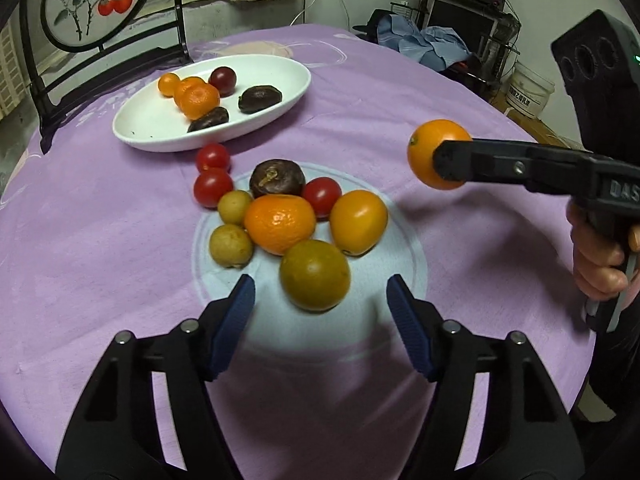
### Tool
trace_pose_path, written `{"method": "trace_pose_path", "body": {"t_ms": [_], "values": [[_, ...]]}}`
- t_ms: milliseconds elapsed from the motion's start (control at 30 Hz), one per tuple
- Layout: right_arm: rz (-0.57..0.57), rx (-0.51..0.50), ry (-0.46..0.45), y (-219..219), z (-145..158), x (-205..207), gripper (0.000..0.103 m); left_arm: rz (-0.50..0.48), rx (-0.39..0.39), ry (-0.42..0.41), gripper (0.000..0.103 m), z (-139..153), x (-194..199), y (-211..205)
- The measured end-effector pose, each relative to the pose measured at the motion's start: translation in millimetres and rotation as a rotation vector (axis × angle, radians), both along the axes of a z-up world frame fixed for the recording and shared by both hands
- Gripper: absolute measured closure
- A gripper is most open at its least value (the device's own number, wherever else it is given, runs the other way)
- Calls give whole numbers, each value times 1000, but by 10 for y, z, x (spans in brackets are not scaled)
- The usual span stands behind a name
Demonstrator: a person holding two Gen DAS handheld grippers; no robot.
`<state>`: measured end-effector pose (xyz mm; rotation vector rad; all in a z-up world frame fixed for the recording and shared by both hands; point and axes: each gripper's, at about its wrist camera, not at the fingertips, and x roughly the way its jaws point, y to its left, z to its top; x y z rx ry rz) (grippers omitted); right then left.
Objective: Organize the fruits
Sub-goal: 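Grasp a green-yellow fruit with the left tool while the right tool grasps an orange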
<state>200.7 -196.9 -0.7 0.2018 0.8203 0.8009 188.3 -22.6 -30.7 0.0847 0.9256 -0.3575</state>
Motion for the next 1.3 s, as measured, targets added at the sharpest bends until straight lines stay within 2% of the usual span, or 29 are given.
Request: {"method": "trace_pose_path", "body": {"t_ms": [100,167,233,400,467,567,667,767,800,933,1133,1300], "values": [[4,-9,-15,15,13,-27,64,17,17,13,43,-40,59,-45],[4,-11,-19,16,15,-33,64,23,22,28,58,-66,100,-59],[2,-10,-20,11,18,-32,64,35,21,48,62,-96,149,-59],[3,-25,-28,27,13,-54,64,30,15,59,63,-108,163,-54],[5,-32,-25,43,-6,-53,64,19,-30,62,64,-62,140,-4],[8,-51,-30,76,-28,-50,64,36,-97,4,64,101,86,125],[45,-26,-19,153,-28,14,64,85,-147,-69,64,260,90,293],[2,-65,-108,325,75,157,64,172,-127,-126,64,383,249,423],[-39,-76,-161,394,134,248,64,209,-125,-139,64,419,361,481],[-147,-127,-263,585,197,654,64,314,-67,-183,64,494,832,630],[-192,-174,-212,762,46,1279,64,401,-69,-143,64,391,1497,803],[-174,-220,-186,867,-96,1413,64,414,-35,-113,64,264,1699,780]]}}
